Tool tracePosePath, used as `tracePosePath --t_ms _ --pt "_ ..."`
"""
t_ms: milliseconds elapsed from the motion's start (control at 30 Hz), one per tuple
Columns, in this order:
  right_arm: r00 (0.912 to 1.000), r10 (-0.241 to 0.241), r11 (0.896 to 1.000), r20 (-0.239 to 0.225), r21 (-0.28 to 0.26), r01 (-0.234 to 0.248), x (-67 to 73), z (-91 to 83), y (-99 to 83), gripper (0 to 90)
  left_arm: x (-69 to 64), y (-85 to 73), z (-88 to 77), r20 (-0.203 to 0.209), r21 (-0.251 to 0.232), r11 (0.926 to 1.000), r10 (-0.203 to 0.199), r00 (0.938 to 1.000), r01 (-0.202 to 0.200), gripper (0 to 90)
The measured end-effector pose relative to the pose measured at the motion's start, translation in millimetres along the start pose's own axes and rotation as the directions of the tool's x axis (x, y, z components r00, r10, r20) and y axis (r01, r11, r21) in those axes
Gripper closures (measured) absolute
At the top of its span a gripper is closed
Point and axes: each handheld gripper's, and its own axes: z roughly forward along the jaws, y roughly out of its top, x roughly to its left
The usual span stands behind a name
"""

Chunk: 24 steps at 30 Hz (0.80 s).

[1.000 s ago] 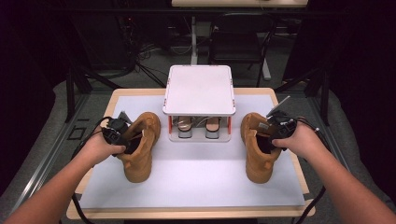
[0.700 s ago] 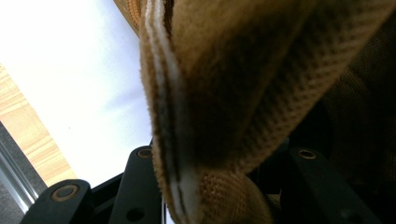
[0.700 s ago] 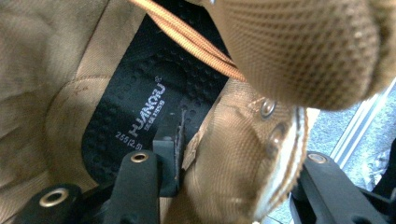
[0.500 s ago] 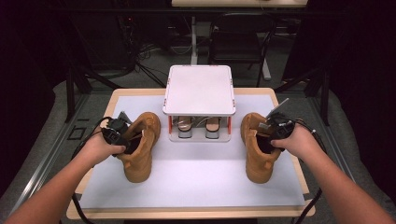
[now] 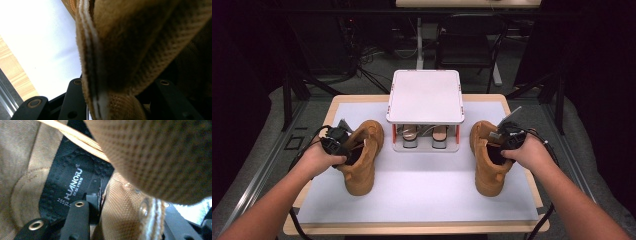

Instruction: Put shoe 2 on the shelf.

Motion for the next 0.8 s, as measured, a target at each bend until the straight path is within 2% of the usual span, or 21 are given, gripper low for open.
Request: tracePosePath --t_ms 67,300,433,633,733,800 --pt "0.9996 0.025 1.000 0.011 -0.013 -0.024 0.8 1.6 -0.7 60.2 0.7 0.0 0.2 0.003 0.002 1.0000 -0.009 1.0000 0.009 62.8" --pt "0.9991 0.030 1.000 0.031 -0.010 -0.029 1.1 1.8 -1.1 59.0 -0.3 0.2 0.6 -0.002 -0.001 0.9999 -0.014 0.9999 0.014 63.2" --pt "0.9997 0.026 1.000 -0.005 -0.015 -0.026 3.2 2.5 -1.3 71.1 -0.5 0.1 0.7 -0.002 -0.004 0.9998 -0.019 0.9998 0.019 64.2" --pt "0.9999 0.005 1.000 -0.009 0.008 -0.005 3.4 1.5 -0.6 75.3 -2.8 1.3 0.7 -0.017 0.001 0.9998 -0.018 0.9997 0.018 67.1" --pt "0.9999 0.010 1.000 -0.011 0.007 -0.009 3.5 1.7 -0.7 77.3 -4.3 1.6 0.6 -0.027 0.002 0.9998 -0.018 0.9995 0.018 70.1" --pt "0.9993 0.032 0.999 -0.019 -0.013 -0.032 4.5 3.0 -1.3 78.3 -4.0 1.5 0.7 -0.031 0.000 0.9998 -0.019 0.9993 0.019 71.8"
